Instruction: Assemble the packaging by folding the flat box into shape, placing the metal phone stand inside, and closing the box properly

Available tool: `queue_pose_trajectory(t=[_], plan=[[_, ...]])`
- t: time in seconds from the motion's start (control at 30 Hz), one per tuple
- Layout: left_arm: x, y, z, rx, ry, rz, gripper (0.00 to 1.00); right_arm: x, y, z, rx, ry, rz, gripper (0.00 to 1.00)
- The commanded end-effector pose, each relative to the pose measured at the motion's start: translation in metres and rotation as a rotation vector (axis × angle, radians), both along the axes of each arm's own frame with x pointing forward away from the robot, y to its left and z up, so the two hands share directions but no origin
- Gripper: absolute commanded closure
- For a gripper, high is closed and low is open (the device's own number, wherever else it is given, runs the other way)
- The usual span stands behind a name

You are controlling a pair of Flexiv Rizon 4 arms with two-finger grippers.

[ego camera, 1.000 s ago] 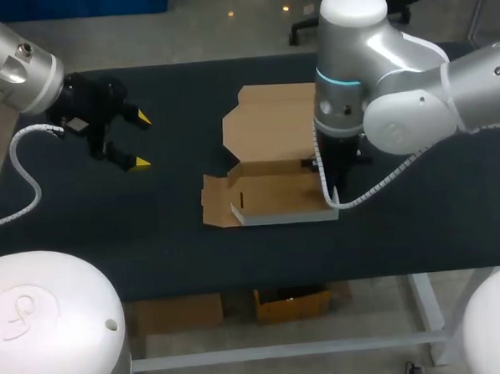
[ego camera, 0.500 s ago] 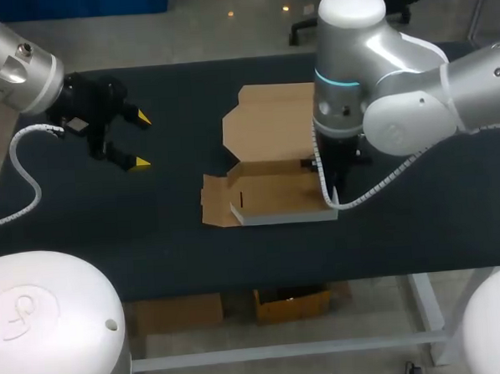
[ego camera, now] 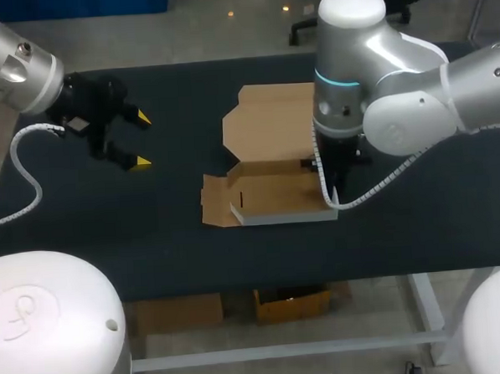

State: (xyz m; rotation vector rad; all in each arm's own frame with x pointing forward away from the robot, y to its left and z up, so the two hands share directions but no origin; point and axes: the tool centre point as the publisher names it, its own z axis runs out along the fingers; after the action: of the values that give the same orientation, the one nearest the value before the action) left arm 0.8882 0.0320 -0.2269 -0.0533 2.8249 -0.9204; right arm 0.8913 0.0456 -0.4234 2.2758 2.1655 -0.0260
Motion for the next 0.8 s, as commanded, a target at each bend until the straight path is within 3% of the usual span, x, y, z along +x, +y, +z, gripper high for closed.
queue_pose_trajectory(t=[0.03,0.2,0.53,0.6,0.7,0.8], plan=[[-0.003,-0.008,-0.003,0.026,0.081,0.144,0.00,0.001,0.001,-0.001,-0.003,0.003,0.000,1.00],[-0.013,-0.009,-0.013,0.045,0.164,0.318,0.00,0.001,0.001,-0.001,-0.003,0.003,0.000,1.00],[-0.026,-0.020,-0.029,-0.003,0.370,0.564,0.00,0.001,0.001,-0.001,-0.003,0.003,0.000,1.00],[-0.027,-0.024,-0.035,-0.029,0.458,0.619,0.00,0.001,0.001,-0.001,-0.003,0.003,0.000,1.00],[-0.030,-0.031,-0.043,-0.035,0.505,0.687,0.00,0.001,0.001,-0.001,-0.003,0.003,0.000,1.00],[-0.028,-0.038,-0.053,-0.040,0.622,0.767,0.00,0.001,0.001,-0.001,-0.003,0.003,0.000,1.00]])
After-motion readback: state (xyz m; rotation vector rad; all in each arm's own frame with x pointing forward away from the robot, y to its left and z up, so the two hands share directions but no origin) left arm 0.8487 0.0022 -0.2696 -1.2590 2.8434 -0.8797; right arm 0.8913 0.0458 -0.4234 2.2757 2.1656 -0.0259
